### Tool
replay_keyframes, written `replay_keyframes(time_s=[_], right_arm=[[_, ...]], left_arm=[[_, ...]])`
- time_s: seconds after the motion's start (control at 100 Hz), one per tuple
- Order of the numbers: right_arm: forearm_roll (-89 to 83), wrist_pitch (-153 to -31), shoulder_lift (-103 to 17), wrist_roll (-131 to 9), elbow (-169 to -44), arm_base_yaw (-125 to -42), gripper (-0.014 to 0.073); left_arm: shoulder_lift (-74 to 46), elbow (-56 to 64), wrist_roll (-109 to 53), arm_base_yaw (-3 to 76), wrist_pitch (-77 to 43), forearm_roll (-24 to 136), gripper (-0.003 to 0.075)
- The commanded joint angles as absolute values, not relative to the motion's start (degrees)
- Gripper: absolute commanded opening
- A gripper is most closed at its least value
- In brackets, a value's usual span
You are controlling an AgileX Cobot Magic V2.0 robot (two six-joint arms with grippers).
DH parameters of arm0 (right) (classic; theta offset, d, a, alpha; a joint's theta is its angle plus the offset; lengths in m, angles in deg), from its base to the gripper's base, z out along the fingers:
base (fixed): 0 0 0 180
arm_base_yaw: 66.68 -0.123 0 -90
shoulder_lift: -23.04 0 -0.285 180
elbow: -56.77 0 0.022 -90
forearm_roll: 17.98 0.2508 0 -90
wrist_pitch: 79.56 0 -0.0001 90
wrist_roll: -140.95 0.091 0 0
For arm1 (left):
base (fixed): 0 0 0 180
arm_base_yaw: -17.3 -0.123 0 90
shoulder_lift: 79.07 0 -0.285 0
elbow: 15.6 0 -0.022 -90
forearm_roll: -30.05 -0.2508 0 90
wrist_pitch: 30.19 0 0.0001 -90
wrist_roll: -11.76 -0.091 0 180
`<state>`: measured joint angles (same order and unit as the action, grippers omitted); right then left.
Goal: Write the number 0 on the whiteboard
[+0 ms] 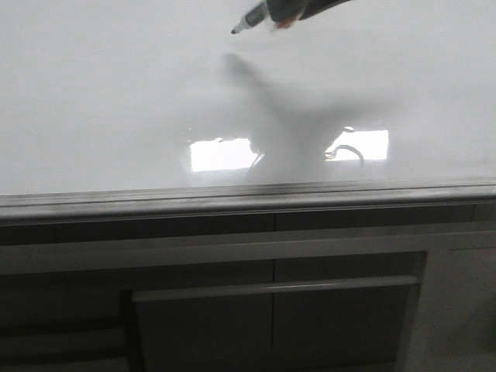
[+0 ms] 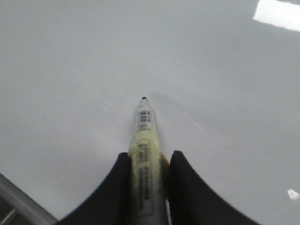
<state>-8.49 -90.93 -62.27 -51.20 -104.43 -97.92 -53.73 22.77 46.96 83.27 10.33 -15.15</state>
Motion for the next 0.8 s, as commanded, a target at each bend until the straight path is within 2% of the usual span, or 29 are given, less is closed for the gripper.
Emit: replay_keyframes(time_s=[0.0,0.42,0.79], right_arm=[[-8.3,-86.1,-61.7,-51.2,-106.0,-97.5,-0.0046],[-7.8,-88.4,-64.4,-51.2,-106.0,-97.5,-0.0047],[-7.8,-95.9,-64.6,-51.2,-106.0,-97.6,-0.0047]], left_arm=[[-53.2,21.5,47.6,83.7,6.7,-16.9,-0.002],[-53.2,21.5,47.6,83.7,6.7,-16.8,-0.002],[-53.2,21.5,47.6,83.7,6.7,-16.8,-0.002]])
